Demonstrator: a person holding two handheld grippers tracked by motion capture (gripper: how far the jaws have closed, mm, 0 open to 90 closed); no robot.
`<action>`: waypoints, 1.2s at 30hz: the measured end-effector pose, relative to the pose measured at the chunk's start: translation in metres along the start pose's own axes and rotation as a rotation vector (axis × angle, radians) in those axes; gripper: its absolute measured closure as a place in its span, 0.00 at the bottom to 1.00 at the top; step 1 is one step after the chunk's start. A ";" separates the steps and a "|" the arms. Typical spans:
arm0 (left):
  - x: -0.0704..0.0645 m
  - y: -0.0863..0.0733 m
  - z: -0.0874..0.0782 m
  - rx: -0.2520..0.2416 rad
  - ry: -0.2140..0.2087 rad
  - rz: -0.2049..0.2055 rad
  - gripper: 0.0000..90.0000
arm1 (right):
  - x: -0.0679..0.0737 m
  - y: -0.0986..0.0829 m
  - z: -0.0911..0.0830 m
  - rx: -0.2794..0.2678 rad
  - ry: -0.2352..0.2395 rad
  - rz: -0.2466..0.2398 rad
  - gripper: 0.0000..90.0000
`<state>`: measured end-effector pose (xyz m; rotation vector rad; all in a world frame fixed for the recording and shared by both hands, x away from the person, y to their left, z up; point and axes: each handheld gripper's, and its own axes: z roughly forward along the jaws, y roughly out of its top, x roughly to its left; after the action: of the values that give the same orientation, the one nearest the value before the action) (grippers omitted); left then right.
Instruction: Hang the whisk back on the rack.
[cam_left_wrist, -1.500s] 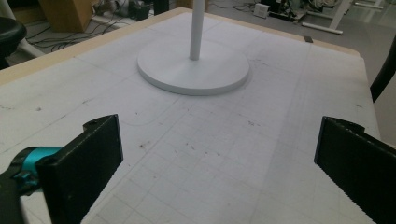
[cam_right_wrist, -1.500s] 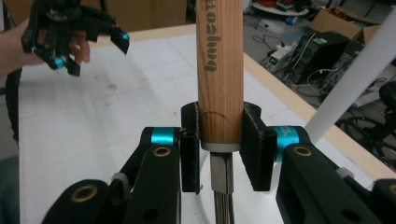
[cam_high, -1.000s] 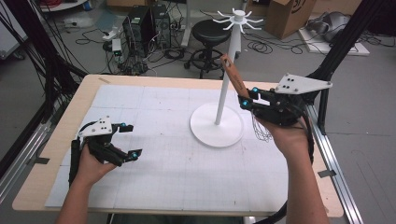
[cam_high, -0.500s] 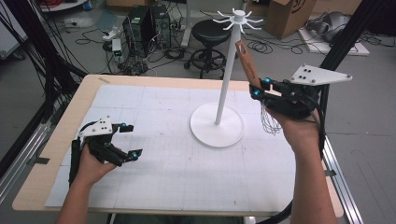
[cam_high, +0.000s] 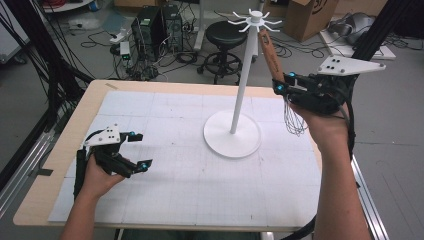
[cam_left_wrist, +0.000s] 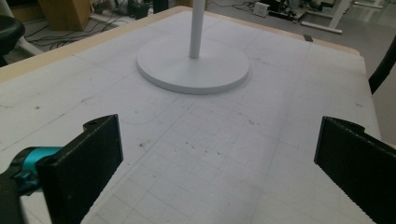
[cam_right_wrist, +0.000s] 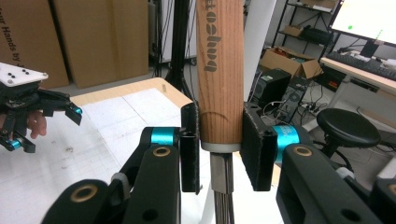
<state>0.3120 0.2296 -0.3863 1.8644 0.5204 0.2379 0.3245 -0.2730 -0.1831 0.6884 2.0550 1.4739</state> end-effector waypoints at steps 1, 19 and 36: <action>0.000 0.000 0.000 0.000 -0.001 0.001 0.02 | 0.000 0.000 0.001 0.004 -0.003 0.006 0.79; 0.000 0.000 -0.001 -0.003 0.004 0.000 0.02 | -0.007 -0.003 0.016 0.020 -0.014 0.026 0.79; 0.000 -0.001 0.000 0.002 0.005 -0.003 0.02 | -0.012 -0.011 0.028 0.035 -0.015 0.060 0.79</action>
<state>0.3120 0.2295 -0.3874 1.8652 0.5265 0.2404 0.3512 -0.2644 -0.1996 0.7786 2.0697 1.4644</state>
